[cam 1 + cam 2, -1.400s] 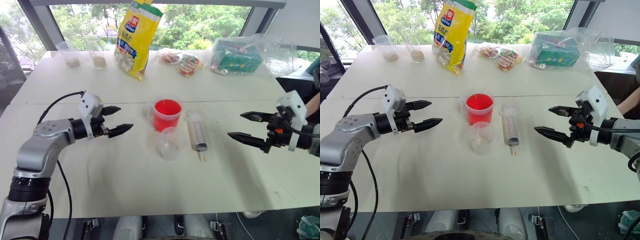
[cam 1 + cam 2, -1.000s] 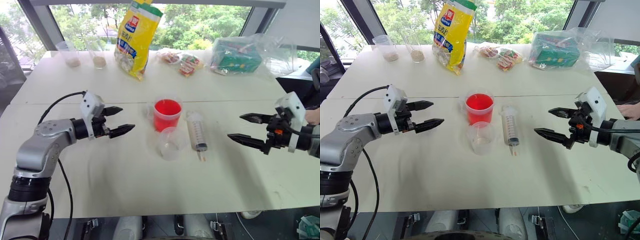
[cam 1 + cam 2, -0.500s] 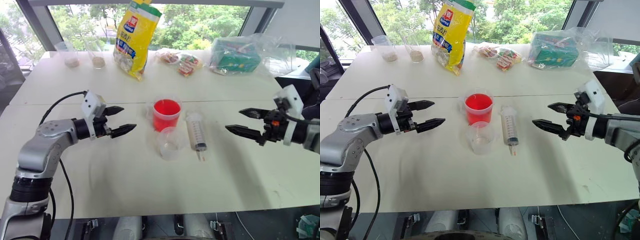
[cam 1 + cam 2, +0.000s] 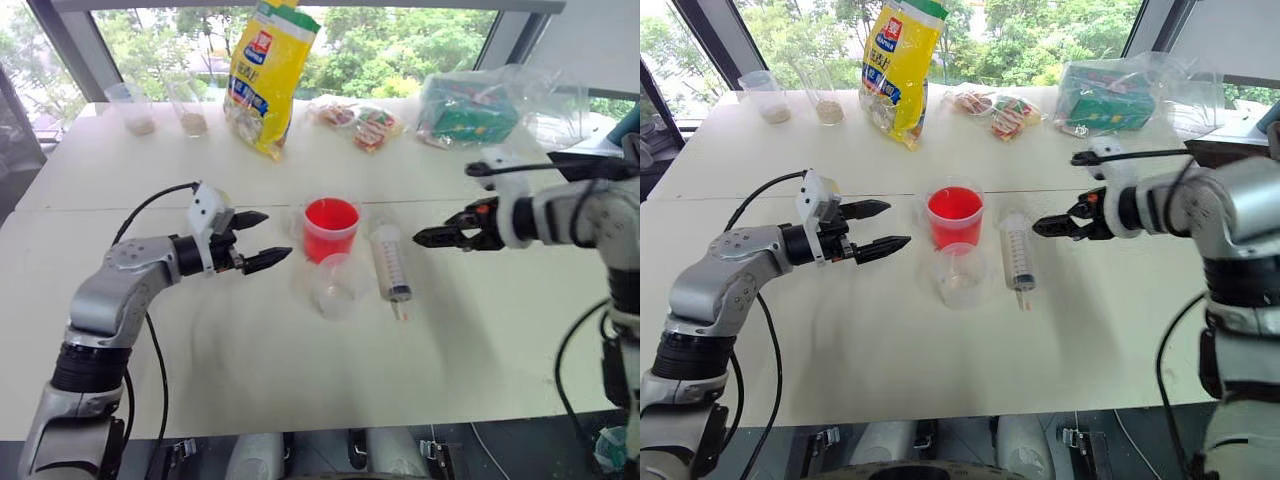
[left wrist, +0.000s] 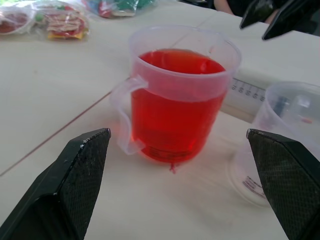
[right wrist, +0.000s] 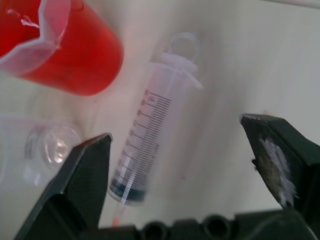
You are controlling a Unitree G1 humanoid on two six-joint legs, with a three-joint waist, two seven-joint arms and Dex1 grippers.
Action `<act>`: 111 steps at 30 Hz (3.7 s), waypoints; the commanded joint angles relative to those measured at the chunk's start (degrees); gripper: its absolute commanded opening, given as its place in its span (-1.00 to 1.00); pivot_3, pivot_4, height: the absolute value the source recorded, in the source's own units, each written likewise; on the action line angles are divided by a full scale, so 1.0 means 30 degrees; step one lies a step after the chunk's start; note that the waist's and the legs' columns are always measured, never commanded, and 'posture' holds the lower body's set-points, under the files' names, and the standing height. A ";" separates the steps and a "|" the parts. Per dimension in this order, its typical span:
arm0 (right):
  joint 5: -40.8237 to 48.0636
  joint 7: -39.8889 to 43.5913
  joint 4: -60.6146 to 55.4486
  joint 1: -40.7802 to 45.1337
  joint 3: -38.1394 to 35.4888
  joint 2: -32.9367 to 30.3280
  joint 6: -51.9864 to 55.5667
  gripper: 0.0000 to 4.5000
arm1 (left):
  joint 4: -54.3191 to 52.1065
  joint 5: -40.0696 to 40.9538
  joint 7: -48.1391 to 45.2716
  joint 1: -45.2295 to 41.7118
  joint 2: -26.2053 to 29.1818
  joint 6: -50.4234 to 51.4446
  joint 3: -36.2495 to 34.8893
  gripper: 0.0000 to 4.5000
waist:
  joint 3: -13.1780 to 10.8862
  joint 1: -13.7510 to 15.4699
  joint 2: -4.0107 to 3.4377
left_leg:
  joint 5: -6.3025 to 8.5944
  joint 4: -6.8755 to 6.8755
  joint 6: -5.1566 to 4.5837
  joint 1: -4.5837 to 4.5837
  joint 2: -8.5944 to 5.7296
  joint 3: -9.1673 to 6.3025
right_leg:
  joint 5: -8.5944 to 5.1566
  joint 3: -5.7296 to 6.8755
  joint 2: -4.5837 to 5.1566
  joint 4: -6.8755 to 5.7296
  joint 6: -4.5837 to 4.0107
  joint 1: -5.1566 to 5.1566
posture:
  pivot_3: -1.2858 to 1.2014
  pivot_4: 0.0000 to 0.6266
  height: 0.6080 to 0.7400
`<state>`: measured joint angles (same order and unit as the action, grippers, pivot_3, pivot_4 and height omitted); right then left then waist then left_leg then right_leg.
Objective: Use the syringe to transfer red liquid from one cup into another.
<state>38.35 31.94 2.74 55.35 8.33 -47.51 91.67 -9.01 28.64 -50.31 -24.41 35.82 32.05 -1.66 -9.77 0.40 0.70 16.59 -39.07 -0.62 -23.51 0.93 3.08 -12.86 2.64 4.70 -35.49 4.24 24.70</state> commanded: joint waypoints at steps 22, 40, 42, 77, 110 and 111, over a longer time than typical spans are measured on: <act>-0.4332 -0.4487 0.7408 0.2778 0.4320 0.6994 0.0273 0.75 | -0.2793 0.0033 0.2033 0.2364 -0.0015 -0.0335 -0.1116 1.00 | 0.0000 -0.0340 -0.0002 | 0.0004 -0.0008 -0.0009 0.0022 -0.0013 0.0007 | 0.0041 0.0030 -0.0007 -0.0027 0.0073 -0.0033 | 0.03 -0.52 1.00; -0.5440 -0.5547 -0.0012 -0.0586 -0.1955 0.6441 -0.0118 -0.35 | -0.1311 -0.0384 0.1340 0.1062 0.0503 -0.0860 -0.1124 1.00 | 0.0013 -0.0367 0.0032 | -0.0007 -0.0021 0.0008 0.0042 -0.0012 -0.0020 | 0.0038 0.0031 -0.0012 -0.0143 0.0073 -0.0008 | 0.03 -0.52 1.00; -0.5220 -0.5099 -0.1581 -0.1045 -0.3213 0.5751 -0.0824 -0.35 | -0.1043 -0.0350 0.1160 0.0669 0.0612 -0.0853 -0.1130 1.00 | -0.0011 -0.0362 0.0010 | -0.0007 -0.0020 0.0008 0.0012 -0.0019 -0.0009 | 0.0042 0.0026 -0.0009 -0.0144 0.0080 0.0024 | 0.03 -0.52 1.00; -0.5102 0.2716 0.0343 -0.5911 -0.2282 1.3544 -2.7414 -0.35 | 0.0854 0.2344 -0.2499 -0.5766 0.2033 0.2537 -0.1526 1.00 | -0.0098 -0.0408 -0.0022 | -0.0023 0.0006 0.0035 0.0019 -0.0007 -0.0009 | 0.0035 0.0005 -0.0040 -0.0191 0.0112 0.0052 | 0.03 -0.52 1.00; -0.6499 0.2984 0.1982 -0.5685 -0.1753 1.3116 -2.9087 -0.35 | 0.0828 0.3040 -0.2344 -0.8479 -0.0005 0.3577 -0.0669 1.00 | -0.0107 -0.0460 -0.0023 | -0.0042 -0.0006 0.0066 0.0035 -0.0008 -0.0018 | 0.0036 -0.0004 -0.0051 -0.0206 0.0113 0.0041 | 0.03 -0.52 1.00; -0.6498 0.3014 0.2068 -0.5638 -0.1763 1.3099 -2.9105 -0.35 | 0.0685 0.3223 -0.2399 -0.8420 0.0136 0.3759 -0.0773 1.00 | -0.0108 -0.0467 -0.0024 | -0.0042 -0.0006 0.0066 0.0035 -0.0007 -0.0019 | 0.0036 -0.0005 -0.0052 -0.0207 0.0113 0.0042 | 0.03 -0.52 1.00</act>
<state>18.74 40.83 9.67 36.58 3.89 -8.08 5.74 -4.69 36.80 -57.17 -49.52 35.46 42.73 -1.70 -10.09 -1.00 0.63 16.46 -39.08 -0.42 -23.41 0.92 3.02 -12.76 2.62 4.55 -36.11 4.58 24.83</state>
